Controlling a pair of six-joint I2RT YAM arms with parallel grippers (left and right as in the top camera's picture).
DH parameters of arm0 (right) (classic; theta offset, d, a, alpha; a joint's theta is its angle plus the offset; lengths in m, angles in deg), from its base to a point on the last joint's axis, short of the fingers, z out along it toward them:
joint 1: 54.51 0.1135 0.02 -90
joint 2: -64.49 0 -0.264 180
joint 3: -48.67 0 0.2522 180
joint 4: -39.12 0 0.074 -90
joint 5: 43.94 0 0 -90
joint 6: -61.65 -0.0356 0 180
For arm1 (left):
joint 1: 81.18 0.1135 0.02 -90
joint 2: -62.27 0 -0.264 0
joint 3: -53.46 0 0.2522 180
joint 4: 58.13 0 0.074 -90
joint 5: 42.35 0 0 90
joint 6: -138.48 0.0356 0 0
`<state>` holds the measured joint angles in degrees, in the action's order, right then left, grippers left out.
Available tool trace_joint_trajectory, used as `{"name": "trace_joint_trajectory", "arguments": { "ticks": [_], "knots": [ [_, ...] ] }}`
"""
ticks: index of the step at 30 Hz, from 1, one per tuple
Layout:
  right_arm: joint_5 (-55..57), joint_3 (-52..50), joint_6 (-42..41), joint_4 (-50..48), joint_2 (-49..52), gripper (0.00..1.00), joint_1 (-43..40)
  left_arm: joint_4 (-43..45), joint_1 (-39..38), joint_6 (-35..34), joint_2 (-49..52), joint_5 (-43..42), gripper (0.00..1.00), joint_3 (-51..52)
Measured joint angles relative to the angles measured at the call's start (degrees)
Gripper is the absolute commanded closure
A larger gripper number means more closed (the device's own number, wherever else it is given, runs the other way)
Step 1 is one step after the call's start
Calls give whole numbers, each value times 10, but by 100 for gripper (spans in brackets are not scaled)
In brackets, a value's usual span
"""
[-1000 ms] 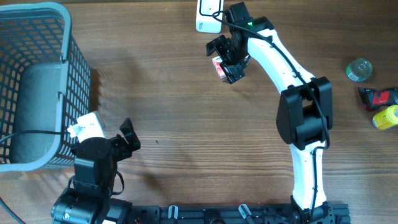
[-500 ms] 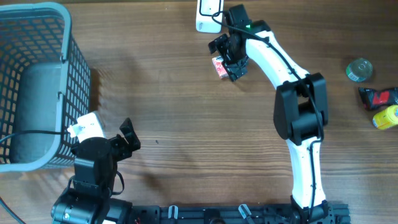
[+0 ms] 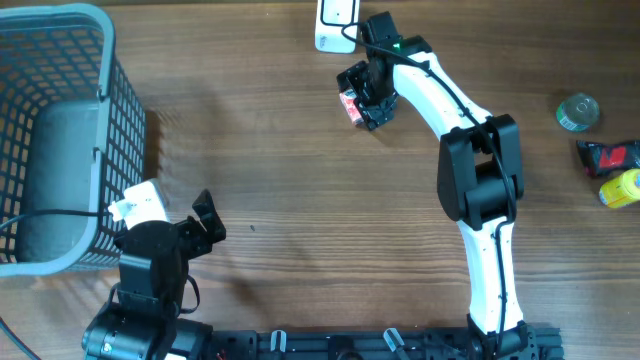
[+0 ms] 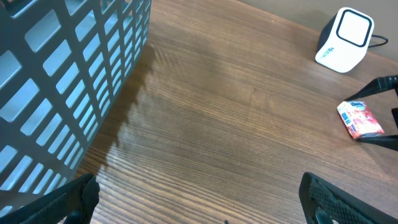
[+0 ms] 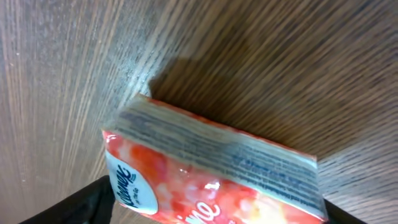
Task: Scan the item barcode
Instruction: 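Set the tissue pack on the table below the scanner and open the right gripper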
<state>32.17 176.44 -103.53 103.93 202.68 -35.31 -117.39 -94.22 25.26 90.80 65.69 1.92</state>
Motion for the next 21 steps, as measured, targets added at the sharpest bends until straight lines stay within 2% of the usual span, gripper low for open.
{"name": "trace_joint_trajectory", "arguments": {
  "ticks": [5,11,16,21],
  "knots": [
    [7,0,9,20,0,31,0,0,0,0,0,0,0,0],
    [23,0,50,8,0,31,0,0,0,0,0,0,0,0],
    [33,0,178,-80,5,33,0,0,0,0,0,0,0,0],
    [23,0,326,-117,7,33,0,0,0,0,0,0,0,0]
  ]
}}
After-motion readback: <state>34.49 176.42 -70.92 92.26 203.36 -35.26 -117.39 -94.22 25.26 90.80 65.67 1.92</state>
